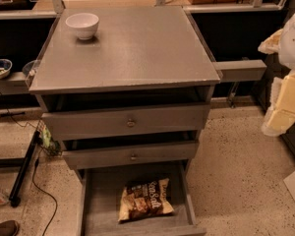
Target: Pick brown chip bag from bottom drawer and place on counter
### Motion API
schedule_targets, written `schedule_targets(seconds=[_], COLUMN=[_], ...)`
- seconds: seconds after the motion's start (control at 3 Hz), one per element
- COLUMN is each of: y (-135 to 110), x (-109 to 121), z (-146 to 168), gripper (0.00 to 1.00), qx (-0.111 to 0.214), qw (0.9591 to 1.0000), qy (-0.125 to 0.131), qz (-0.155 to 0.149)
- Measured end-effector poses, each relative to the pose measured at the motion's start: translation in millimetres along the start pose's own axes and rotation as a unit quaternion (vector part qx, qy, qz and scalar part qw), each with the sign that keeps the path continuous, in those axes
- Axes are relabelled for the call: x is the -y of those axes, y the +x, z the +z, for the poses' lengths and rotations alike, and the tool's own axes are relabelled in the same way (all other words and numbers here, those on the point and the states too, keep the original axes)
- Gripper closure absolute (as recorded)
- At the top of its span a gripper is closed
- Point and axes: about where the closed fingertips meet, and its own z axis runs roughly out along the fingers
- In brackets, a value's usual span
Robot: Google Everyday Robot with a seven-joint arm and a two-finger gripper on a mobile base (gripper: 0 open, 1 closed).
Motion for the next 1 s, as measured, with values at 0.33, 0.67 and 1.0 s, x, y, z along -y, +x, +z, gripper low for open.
schedule_targets(seconds=[0.33,0.67,1.0], y=[0.0,-10.2,-15.4], x=[0.0,-11.8,-35.3], z=[0.0,0.5,16.3], gripper=[0.00,0.00,0.00], qx=[0.000,-0.002,-0.005], qw=[1.0000,0.9999,0.9999], qy=[0.000,0.010,0.009], qz=[0.000,-0.002,0.011])
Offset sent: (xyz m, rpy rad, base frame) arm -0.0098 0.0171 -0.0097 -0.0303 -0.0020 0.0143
